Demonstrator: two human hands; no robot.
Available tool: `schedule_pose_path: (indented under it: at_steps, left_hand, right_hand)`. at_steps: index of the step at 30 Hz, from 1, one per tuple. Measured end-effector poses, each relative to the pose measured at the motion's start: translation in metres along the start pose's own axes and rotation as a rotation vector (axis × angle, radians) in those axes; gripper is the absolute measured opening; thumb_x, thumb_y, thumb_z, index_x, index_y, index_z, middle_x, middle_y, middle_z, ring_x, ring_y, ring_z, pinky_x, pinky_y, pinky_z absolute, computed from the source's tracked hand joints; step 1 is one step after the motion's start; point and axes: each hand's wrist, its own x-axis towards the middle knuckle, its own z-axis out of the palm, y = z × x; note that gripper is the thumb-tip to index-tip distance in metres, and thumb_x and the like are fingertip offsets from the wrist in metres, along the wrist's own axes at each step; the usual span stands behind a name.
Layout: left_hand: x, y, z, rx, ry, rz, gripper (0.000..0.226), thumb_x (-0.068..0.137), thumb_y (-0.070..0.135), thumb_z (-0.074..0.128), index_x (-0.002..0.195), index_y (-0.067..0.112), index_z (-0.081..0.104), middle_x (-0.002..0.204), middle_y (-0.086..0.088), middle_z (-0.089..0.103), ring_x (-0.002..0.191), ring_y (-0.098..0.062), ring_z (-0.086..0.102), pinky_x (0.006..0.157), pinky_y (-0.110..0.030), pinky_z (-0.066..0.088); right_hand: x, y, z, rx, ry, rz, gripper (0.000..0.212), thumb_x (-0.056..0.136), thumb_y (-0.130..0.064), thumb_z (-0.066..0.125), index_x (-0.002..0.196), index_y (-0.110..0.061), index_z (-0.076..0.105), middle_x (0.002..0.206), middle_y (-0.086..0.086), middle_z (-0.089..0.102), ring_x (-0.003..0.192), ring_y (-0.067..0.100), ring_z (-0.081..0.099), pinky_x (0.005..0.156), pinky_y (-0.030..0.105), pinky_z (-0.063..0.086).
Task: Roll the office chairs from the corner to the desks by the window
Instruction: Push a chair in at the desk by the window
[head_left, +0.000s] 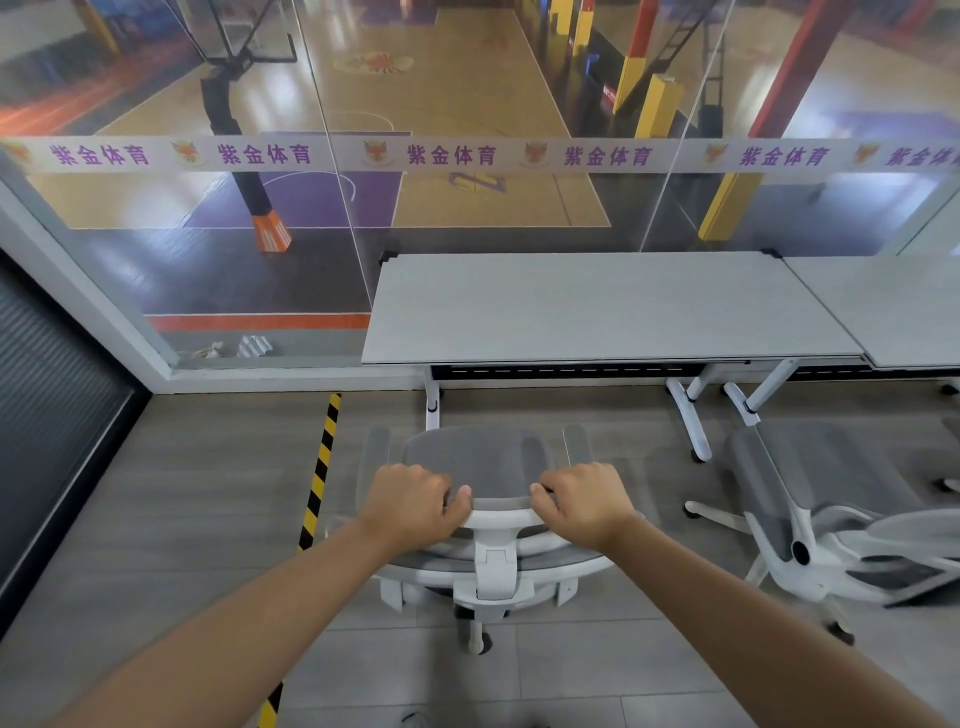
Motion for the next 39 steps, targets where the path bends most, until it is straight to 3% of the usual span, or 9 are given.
schedule_pose_path:
  at_steps: [8, 15, 18, 23, 28, 32, 36, 39]
  left_hand:
    - [-0.003, 0.003, -0.004, -0.023, 0.003, -0.012, 0.054, 0.092, 0.051, 0.029, 0.055, 0.019, 0.050, 0.043, 0.005, 0.045, 0.037, -0.010, 0.043, 0.040, -0.021, 0.029]
    - [-0.005, 0.005, -0.013, -0.067, -0.024, 0.001, 0.050, 0.093, 0.052, 0.023, 0.063, 0.021, 0.050, 0.052, 0.006, 0.047, 0.044, -0.011, 0.044, 0.042, -0.025, 0.030]
    - [-0.001, 0.008, -0.018, -0.105, -0.072, -0.008, 0.043, 0.094, 0.052, 0.027, 0.074, 0.025, 0.053, 0.060, 0.008, 0.052, 0.053, -0.010, 0.049, 0.046, -0.027, 0.036]
    - [0.018, 0.018, -0.032, -0.114, -0.143, 0.028, 0.043, 0.096, 0.056, 0.025, 0.090, 0.028, 0.057, 0.082, 0.008, 0.064, 0.074, -0.014, 0.059, 0.067, -0.035, 0.052]
    - [0.048, 0.032, -0.038, -0.144, -0.159, 0.222, 0.040, 0.097, 0.054, 0.025, 0.094, 0.027, 0.054, 0.095, 0.006, 0.066, 0.087, -0.021, 0.062, 0.069, -0.036, 0.047]
    - [0.076, 0.043, -0.041, -0.169, -0.119, 0.458, 0.036, 0.098, 0.050, 0.026, 0.091, 0.025, 0.052, 0.094, 0.006, 0.065, 0.086, -0.020, 0.061, 0.064, -0.034, 0.042]
    - [0.088, 0.060, -0.049, -0.221, -0.096, 0.730, 0.037, 0.098, 0.049, 0.026, 0.096, 0.025, 0.054, 0.094, 0.005, 0.063, 0.087, -0.021, 0.060, 0.064, -0.034, 0.042]
    - [0.078, 0.083, -0.059, -0.257, -0.101, 0.902, 0.034, 0.100, 0.043, 0.031, 0.108, 0.023, 0.057, 0.103, 0.001, 0.064, 0.096, -0.024, 0.060, 0.073, -0.036, 0.048]
  right_hand:
    - [-0.002, 0.000, -0.002, 0.026, -0.011, 0.007, 0.049, 0.088, -0.047, 0.022, 0.060, -0.013, 0.042, 0.049, 0.000, 0.038, 0.045, 0.017, 0.028, 0.046, 0.028, 0.020]
    - [-0.004, -0.001, -0.005, 0.058, -0.054, -0.008, 0.051, 0.088, -0.050, 0.019, 0.066, -0.014, 0.047, 0.060, 0.005, 0.054, 0.049, 0.016, 0.037, 0.049, 0.031, 0.030]
    - [-0.004, -0.002, -0.012, 0.090, -0.098, -0.014, 0.046, 0.095, -0.047, 0.028, 0.065, -0.016, 0.044, 0.061, 0.004, 0.053, 0.052, 0.018, 0.041, 0.050, 0.033, 0.033]
    - [-0.004, -0.005, -0.022, 0.161, -0.121, 0.059, 0.049, 0.098, -0.052, 0.030, 0.068, -0.019, 0.049, 0.065, 0.001, 0.055, 0.062, 0.018, 0.053, 0.057, 0.036, 0.042]
    - [-0.017, -0.003, -0.037, 0.181, -0.037, 0.212, 0.044, 0.099, -0.050, 0.033, 0.074, -0.020, 0.052, 0.075, -0.006, 0.056, 0.070, 0.017, 0.053, 0.069, 0.039, 0.046]
    - [-0.044, -0.009, -0.045, 0.217, 0.093, 0.387, 0.040, 0.097, -0.048, 0.032, 0.083, -0.021, 0.059, 0.084, -0.010, 0.057, 0.078, 0.013, 0.052, 0.075, 0.038, 0.047]
    - [-0.095, -0.035, -0.057, 0.145, 0.136, 0.675, 0.040, 0.102, -0.043, 0.035, 0.110, -0.021, 0.067, 0.112, -0.006, 0.064, 0.104, 0.016, 0.058, 0.089, 0.037, 0.044]
    - [-0.146, -0.075, -0.066, 0.153, 0.176, 0.936, 0.039, 0.103, -0.041, 0.036, 0.115, -0.017, 0.064, 0.120, 0.001, 0.062, 0.111, 0.024, 0.057, 0.089, 0.034, 0.042]
